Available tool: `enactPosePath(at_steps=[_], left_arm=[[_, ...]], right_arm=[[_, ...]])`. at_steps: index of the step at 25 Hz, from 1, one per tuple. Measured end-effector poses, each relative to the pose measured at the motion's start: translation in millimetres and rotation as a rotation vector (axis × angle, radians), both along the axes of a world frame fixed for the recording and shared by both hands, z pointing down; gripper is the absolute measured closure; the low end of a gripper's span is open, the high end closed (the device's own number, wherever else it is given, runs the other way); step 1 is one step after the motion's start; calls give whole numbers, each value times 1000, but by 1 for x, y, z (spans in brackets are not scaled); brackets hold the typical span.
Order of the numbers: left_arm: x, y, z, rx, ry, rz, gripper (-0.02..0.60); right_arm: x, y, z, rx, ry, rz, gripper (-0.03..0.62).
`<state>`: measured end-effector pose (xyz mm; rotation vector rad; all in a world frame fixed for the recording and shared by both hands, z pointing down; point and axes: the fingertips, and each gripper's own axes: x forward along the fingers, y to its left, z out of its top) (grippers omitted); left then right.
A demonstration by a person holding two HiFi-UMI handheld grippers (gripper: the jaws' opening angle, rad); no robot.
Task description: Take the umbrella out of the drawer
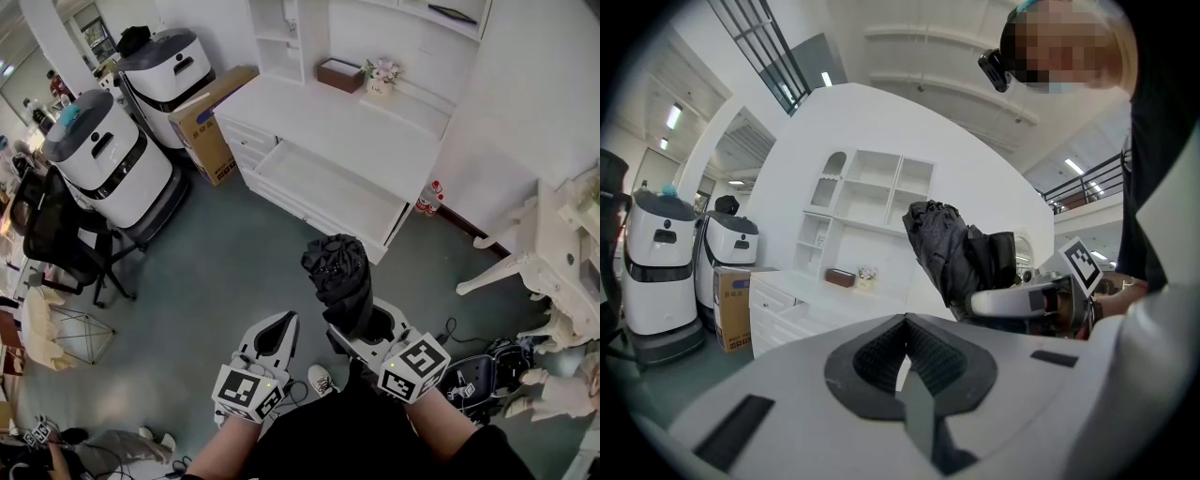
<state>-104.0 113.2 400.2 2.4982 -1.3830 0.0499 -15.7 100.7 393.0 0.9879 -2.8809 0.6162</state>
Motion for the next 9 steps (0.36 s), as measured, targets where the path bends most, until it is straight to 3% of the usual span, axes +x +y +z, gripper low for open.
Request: enactPosePath(at_steps=[9], left_arm=[[12, 1, -1, -1, 3, 13, 584]], right_arm=[[10, 1, -1, 3, -1, 10, 344]])
